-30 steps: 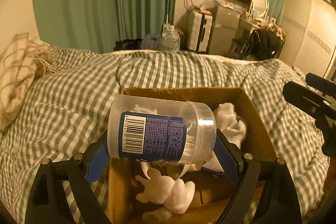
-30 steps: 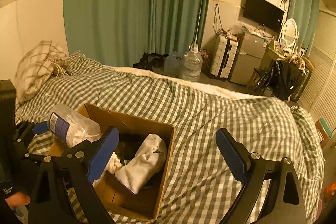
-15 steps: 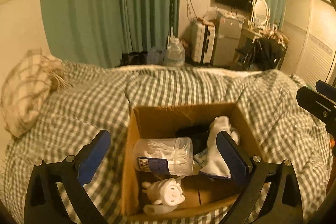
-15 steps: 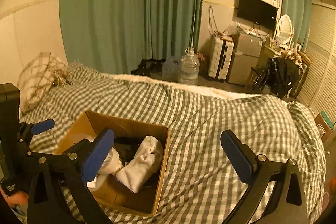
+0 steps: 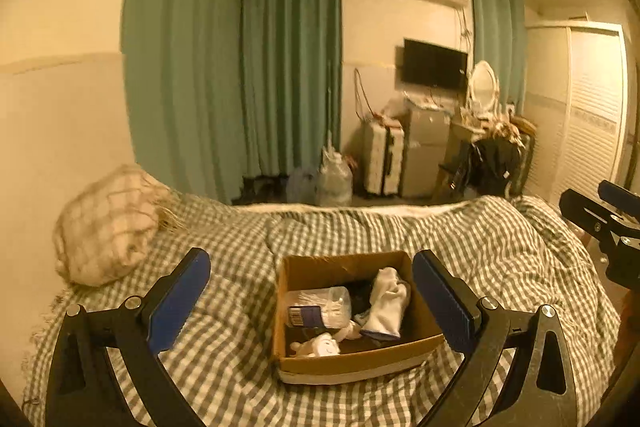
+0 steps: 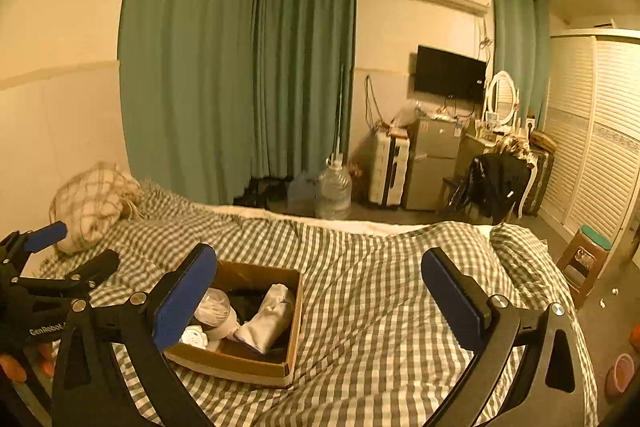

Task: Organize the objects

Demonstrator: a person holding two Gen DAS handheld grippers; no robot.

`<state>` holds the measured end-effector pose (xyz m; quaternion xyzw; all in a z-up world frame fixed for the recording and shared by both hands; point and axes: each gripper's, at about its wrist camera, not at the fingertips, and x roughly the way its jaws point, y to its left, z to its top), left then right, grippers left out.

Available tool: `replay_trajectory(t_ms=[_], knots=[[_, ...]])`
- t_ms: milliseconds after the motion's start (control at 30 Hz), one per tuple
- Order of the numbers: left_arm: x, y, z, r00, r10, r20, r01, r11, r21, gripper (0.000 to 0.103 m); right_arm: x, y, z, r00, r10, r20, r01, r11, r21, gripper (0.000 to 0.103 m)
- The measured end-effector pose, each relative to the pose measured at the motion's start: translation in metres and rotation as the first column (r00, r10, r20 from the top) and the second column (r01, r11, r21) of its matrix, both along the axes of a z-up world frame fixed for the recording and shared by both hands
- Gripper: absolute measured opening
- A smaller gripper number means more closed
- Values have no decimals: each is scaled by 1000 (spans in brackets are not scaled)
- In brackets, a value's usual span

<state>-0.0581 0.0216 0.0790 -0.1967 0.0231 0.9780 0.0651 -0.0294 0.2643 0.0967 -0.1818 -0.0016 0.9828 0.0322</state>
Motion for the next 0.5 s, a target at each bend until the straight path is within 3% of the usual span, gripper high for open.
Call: replay_trajectory(t_ms=[200,367,500], knots=[[27,-7,-14,998,47,-48,-46,999,13,103,34,-8,-14,997,-19,-73,21,999,35,103],[43,-8,-53,994,66,-84,-58,994,93,103,41,-16,-47,992,-58,-108,66,996,63,103],[40,4,-73,995,84,-50,-83,996,11,103,31,-21,-71,998,-29,-58,32,998,58,103]])
